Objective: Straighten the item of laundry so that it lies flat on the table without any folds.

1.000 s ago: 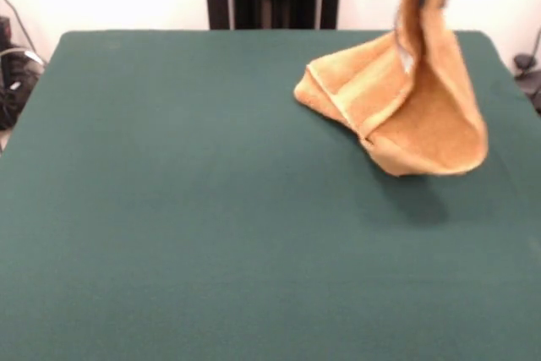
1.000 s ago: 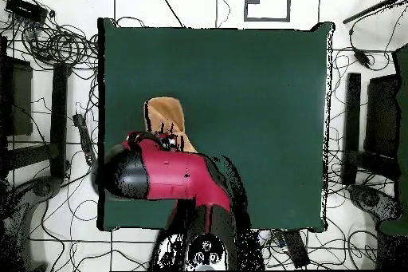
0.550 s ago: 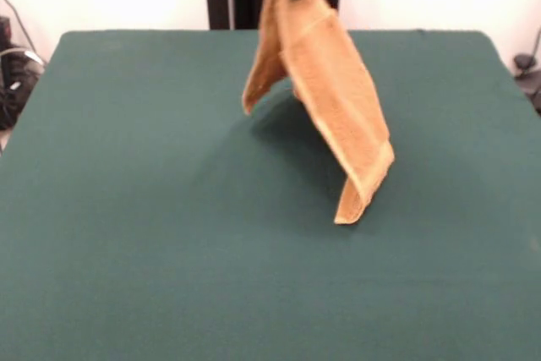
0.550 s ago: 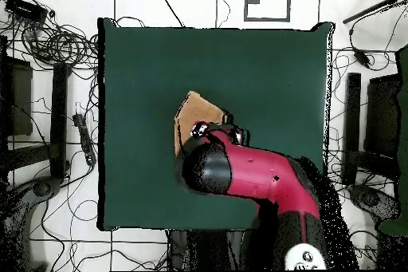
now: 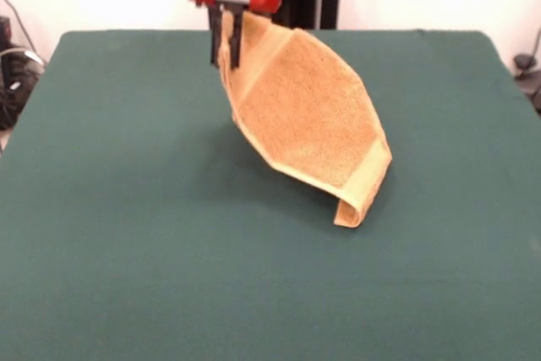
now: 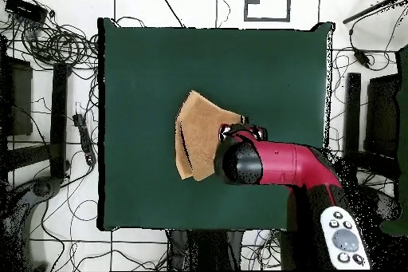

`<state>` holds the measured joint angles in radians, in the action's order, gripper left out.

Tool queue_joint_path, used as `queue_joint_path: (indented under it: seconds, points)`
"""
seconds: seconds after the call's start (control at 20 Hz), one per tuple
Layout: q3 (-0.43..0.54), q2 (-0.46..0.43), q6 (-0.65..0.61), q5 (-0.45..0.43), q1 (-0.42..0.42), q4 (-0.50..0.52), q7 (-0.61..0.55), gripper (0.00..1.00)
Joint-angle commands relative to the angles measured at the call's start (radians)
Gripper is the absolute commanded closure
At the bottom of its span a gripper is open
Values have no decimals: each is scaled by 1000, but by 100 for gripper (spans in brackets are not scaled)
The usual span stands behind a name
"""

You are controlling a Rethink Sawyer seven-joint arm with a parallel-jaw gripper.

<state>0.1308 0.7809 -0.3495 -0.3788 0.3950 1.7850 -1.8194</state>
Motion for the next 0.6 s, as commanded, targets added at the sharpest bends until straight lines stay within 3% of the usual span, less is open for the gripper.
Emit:
queue_joint_path:
  seconds: [0.05,0.4,0.6]
  points:
    - [234,-107,42,-132,31,3,177,100]
    - [309,75,-137,-122,168,123,253,100]
    - [324,178,-152,-118,223,196,249,100]
